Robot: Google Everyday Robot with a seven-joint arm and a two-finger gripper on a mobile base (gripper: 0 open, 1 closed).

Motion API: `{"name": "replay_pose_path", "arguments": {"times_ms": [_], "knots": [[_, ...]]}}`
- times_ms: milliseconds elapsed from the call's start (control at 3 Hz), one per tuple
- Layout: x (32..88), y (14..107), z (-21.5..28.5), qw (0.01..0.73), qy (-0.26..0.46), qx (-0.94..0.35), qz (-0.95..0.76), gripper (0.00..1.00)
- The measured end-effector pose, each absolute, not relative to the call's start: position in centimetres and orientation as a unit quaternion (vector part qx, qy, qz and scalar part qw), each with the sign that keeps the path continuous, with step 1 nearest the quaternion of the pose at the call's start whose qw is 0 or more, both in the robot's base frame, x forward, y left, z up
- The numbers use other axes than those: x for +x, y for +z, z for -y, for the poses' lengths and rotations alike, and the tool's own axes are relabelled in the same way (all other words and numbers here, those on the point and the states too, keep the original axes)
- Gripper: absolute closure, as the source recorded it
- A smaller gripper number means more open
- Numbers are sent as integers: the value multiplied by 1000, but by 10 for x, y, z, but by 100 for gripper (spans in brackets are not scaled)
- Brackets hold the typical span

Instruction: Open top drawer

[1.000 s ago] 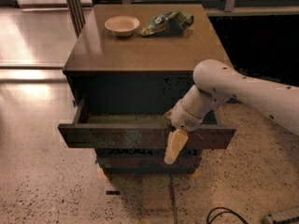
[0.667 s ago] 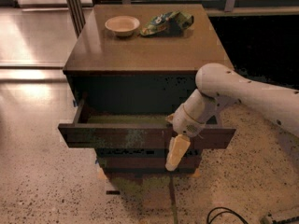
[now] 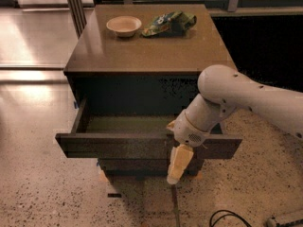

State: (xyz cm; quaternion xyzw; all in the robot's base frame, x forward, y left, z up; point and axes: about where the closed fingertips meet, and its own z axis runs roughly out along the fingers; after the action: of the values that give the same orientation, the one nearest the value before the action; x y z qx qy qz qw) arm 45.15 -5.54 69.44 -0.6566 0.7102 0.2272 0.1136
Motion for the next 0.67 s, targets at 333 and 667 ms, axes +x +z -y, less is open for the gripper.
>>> {"name": "replay_pose_path", "arguments": {"times_ms": [333, 667], "knots": [[462, 675, 59, 102, 236, -648, -717, 0], [455, 660, 59, 74, 248, -643, -720, 0]]}}
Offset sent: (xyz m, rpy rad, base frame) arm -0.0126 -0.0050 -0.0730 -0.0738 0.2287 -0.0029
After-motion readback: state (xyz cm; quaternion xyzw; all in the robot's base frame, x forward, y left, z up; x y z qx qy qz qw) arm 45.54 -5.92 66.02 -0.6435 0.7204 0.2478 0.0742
